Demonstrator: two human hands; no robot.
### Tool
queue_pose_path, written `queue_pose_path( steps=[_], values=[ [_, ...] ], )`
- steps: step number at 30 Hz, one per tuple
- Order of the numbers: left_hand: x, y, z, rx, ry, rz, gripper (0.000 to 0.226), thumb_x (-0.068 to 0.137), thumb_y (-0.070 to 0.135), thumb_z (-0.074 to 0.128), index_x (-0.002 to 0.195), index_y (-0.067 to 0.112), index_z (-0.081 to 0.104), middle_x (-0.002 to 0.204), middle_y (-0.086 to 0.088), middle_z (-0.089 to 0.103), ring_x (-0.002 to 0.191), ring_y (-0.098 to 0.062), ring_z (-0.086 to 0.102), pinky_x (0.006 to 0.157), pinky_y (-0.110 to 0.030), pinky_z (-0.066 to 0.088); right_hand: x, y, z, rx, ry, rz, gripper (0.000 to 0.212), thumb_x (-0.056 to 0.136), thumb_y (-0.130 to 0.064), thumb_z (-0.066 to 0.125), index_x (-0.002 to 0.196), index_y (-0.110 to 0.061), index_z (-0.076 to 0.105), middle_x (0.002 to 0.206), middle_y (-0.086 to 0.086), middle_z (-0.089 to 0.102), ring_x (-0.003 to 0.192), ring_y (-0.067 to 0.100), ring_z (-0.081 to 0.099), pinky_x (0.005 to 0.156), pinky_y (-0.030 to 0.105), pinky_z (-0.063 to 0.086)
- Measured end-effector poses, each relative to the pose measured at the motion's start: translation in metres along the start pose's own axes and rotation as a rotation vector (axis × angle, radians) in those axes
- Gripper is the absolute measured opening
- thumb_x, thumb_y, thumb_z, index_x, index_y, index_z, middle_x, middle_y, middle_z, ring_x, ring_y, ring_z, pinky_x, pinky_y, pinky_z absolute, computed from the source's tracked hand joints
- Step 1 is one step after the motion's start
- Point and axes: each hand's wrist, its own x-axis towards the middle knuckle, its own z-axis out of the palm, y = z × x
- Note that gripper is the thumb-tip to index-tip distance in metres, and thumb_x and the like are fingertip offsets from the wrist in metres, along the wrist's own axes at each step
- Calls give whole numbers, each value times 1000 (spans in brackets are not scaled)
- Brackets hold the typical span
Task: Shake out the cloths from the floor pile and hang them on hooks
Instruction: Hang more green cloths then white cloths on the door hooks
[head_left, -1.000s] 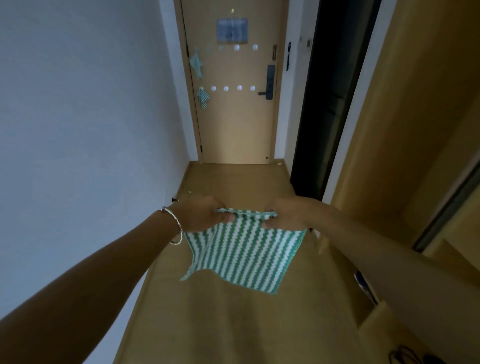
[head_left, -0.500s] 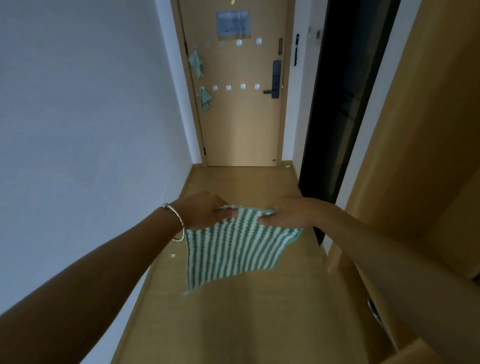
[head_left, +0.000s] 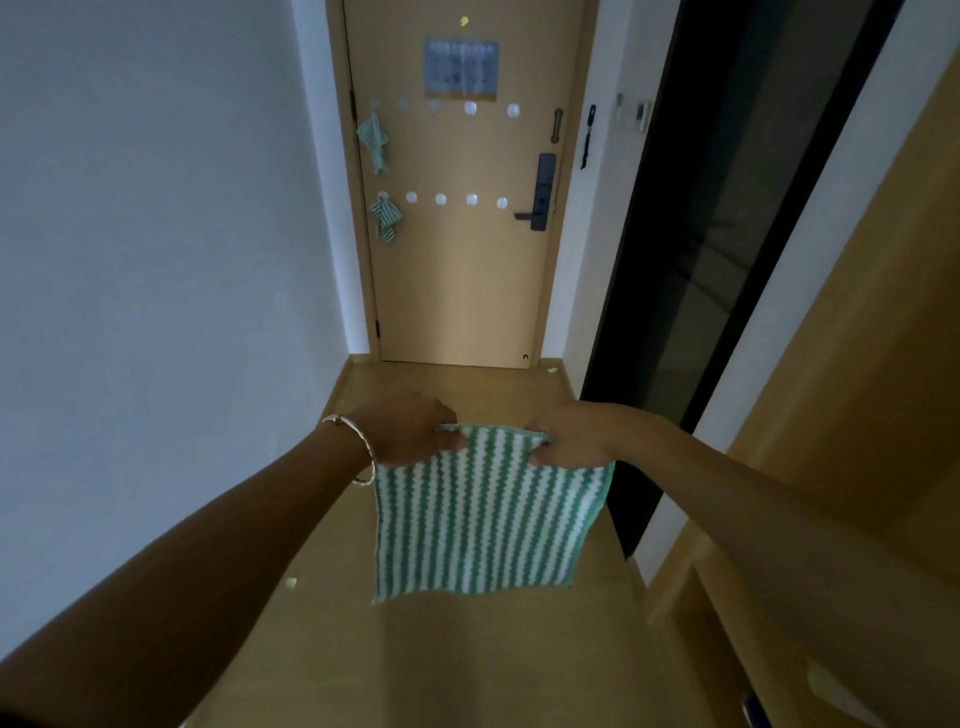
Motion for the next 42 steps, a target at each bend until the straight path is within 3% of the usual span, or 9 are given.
queue_pose_path(
  steps=[5,11,15,20,24,31,34,39,42],
  values=[
    [49,-61,-21,-54,26,34,35,95,44,45,69,22,51,68,6,52,64,-8,50,57,-22,37,71,-1,-34,-70,26,44,33,99,-24,47,125,-10,60,121,7,62,107,21,58,91,30,47],
    [95,-101,-27,0,9,52,30,98,38,43,78,17,51,70,8,45,74,-14,47,69,-26,35,126,5,-58,-116,20,94,35,100,-26,42,124,-6,58,123,9,60,110,22,56,90,29,44],
    [125,-121,-30,-20,48,68,29,98,36,42,92,15,60,85,1,57,79,-13,50,71,-27,37,161,18,-74,-142,45,99,37,100,-27,41,132,-12,53,134,5,53,119,20,50,95,28,41],
    [164,-147,-35,-35,59,69,28,99,31,42,109,14,61,106,-3,65,95,-17,57,78,-28,41,214,38,-84,-118,19,72,34,101,-28,41,123,-9,57,128,8,57,113,22,53,94,31,43],
    [201,-169,-50,70,57,21,30,99,34,40,103,14,61,91,2,61,81,-12,53,59,-22,34,263,56,-109,-130,17,43,36,100,-36,43,125,-14,55,131,6,54,115,21,51,95,31,43],
    [303,-214,-90,86,47,-83,28,99,33,40,98,14,60,99,-5,62,87,-17,55,76,-30,43,352,104,-178,-87,36,-7,39,101,-30,39,136,-15,48,137,6,50,115,18,50,84,23,40],
    [346,-223,-98,60,84,-92,27,100,29,40,104,13,61,101,-5,63,90,-18,56,74,-28,41,380,128,-200,-93,25,-14,37,101,-30,39,132,-13,52,133,7,53,116,21,52,93,28,42],
    [388,-246,-103,71,110,-116,27,100,30,39,107,15,60,91,0,59,78,-12,50,68,-23,36,430,156,-229,-97,19,-25,39,100,-27,40,133,-10,51,132,9,53,117,24,52,99,35,44],
    [407,-269,-115,87,152,-139,27,98,41,39,91,22,57,74,10,50,72,-11,47,66,-25,36,459,162,-242,-63,22,-48,37,99,-27,39,128,-10,55,125,9,58,110,24,55,93,34,47]
  ],
)
